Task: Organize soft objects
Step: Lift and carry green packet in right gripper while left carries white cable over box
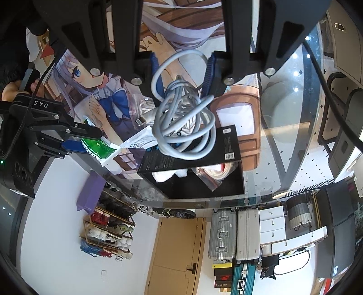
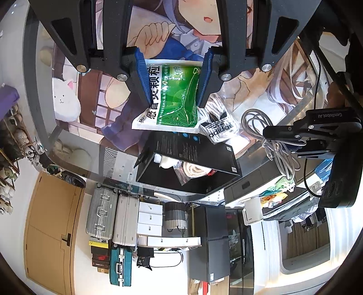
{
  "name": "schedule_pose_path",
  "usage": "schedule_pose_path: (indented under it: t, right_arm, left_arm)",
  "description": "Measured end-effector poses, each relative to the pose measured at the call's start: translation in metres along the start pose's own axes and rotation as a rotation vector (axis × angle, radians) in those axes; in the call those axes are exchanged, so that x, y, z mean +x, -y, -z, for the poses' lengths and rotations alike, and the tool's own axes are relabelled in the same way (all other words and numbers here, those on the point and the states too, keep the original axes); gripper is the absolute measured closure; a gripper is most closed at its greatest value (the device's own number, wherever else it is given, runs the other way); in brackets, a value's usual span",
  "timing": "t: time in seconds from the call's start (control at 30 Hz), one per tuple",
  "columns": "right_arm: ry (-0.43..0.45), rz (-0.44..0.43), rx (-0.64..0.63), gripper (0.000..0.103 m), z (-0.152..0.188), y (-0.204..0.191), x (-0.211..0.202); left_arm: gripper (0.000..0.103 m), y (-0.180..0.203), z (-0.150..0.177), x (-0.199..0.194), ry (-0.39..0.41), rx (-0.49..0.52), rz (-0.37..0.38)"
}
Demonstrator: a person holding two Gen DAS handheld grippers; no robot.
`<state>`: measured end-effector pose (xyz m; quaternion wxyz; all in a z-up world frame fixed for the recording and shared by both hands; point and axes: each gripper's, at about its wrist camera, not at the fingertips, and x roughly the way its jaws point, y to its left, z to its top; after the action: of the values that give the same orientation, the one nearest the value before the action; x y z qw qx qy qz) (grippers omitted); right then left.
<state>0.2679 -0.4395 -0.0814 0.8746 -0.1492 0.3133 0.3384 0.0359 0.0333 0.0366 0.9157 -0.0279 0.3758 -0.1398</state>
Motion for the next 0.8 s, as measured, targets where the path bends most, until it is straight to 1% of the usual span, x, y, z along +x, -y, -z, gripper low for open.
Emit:
schedule_pose_path:
  t: [0.33, 0.8]
  right_arm:
    - [0.046, -0.016, 0.003, 0.063, -0.012, -0.003, -0.012]
    - [0.104, -0.049, 0.011, 0.063, -0.035, -0.004, -0.018]
  left_arm:
    - [0.073, 0.0, -0.01, -0.015, 0.045, -0.003, -0.017]
    - [0.073, 0.0, -0.031, -0.016, 0.092, -0.004, -0.045]
